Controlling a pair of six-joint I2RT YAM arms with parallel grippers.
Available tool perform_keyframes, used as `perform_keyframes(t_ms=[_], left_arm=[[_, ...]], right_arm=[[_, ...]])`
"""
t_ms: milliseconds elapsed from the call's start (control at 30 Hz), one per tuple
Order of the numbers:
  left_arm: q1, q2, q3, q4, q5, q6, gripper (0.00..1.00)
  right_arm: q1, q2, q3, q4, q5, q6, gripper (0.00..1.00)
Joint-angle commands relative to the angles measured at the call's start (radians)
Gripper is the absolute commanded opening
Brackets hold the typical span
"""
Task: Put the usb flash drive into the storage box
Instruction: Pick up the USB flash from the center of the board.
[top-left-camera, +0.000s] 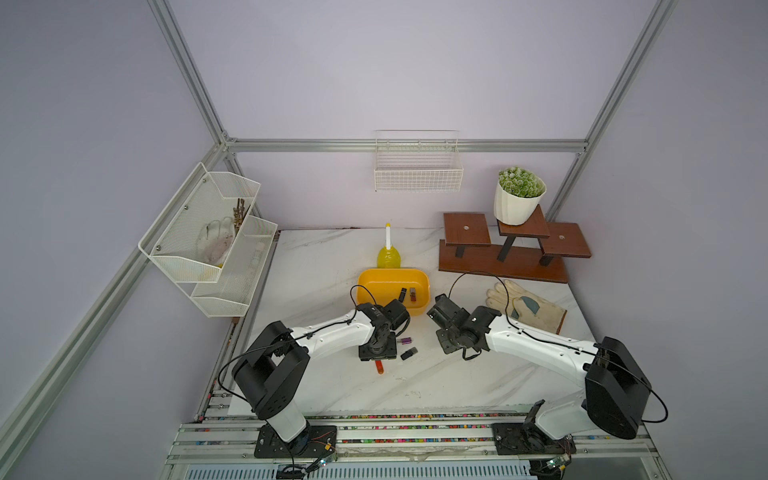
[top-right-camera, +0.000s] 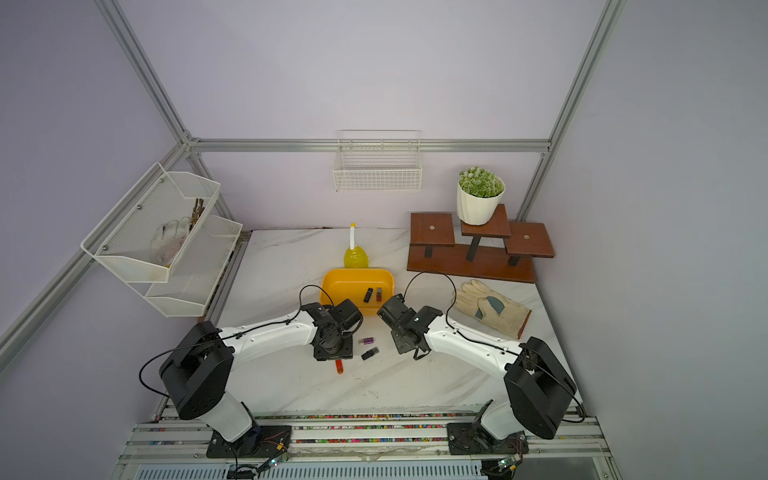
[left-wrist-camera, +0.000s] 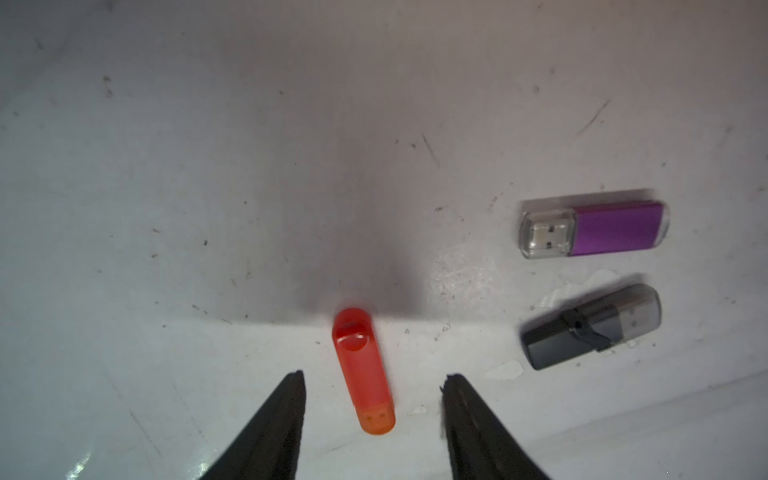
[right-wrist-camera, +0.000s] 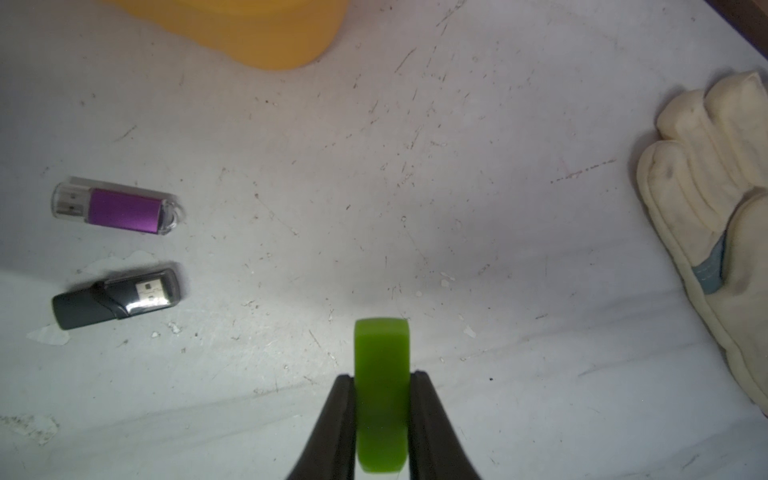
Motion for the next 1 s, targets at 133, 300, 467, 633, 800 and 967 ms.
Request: perform_keyframes(t_ms=[133,300,467,633,800,967], left_arm=[[-0.011,-0.011,-0.042,0.057,0.021,-0.063,0.55],[-0.019,0.009,-0.051,0.076,0.028,-0.067,0.53],[-0.018,0.012,-0.052,0.082,0.033,-0.064,0.49],[-0.019,0.014,-0.067,0.082,0.034,-0.062,0.46],[-0.02,0.02,-0.083,0.088,0.034,-0.062,0.44],[-0.02,0.021,-0.084,0.087,0.031,-0.058,0.39]], right_arm=[[-0.016,-0.031,-0.02,-0.009,-0.002,-0.006,0.0],[-0.017,-0.033,-0.018,-0.01,-0.005,-0.009,0.0],[-0.019,-0.034,-0.021,-0.013,-0.005,-0.012,0.0],[-0.021,-0.036,-0.026,-0.01,-0.006,-0.012,0.0],[-0.022,-0.036,-0.027,-0.009,-0.009,-0.012,0.0],[-0.022,-0.034,-0.03,-0.007,-0.013,-0.01,0.0]])
